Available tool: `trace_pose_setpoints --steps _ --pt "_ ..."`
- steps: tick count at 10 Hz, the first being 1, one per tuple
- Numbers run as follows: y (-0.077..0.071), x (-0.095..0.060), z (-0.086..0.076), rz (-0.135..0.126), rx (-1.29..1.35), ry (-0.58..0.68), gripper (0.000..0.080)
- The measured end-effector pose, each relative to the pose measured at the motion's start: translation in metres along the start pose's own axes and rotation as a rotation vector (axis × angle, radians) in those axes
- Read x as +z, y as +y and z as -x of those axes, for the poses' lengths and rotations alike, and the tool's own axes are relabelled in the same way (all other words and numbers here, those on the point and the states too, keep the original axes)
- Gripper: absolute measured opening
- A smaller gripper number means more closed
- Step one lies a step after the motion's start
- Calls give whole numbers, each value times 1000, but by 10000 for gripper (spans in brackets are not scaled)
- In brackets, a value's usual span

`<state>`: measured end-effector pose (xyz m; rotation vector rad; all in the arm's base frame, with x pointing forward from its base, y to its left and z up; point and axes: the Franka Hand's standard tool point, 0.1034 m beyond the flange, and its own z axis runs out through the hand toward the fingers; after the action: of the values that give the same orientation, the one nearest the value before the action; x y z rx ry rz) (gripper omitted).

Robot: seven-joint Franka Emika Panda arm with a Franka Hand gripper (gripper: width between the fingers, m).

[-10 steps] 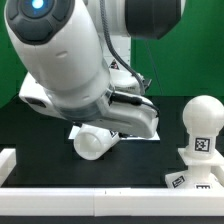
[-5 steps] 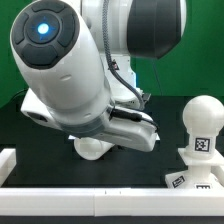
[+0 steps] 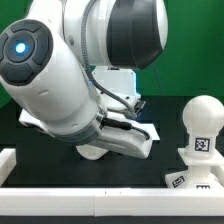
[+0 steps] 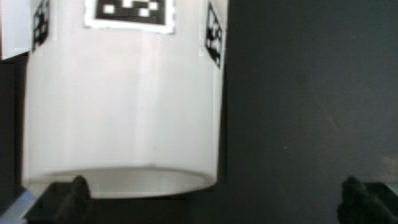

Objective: Assemble lamp

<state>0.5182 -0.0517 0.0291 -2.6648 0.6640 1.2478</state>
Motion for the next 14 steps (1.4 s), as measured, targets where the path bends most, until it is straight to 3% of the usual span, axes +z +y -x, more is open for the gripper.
trace_pose_setpoints --steps 7,10,11,12,14 --pt "-7 28 8 8 -3 -43 698" --pt "-6 30 8 8 2 -47 698" --pt "-6 30 8 8 2 -48 556" --pt "-6 30 8 7 2 -48 556" --pt "-6 30 8 7 2 -48 283"
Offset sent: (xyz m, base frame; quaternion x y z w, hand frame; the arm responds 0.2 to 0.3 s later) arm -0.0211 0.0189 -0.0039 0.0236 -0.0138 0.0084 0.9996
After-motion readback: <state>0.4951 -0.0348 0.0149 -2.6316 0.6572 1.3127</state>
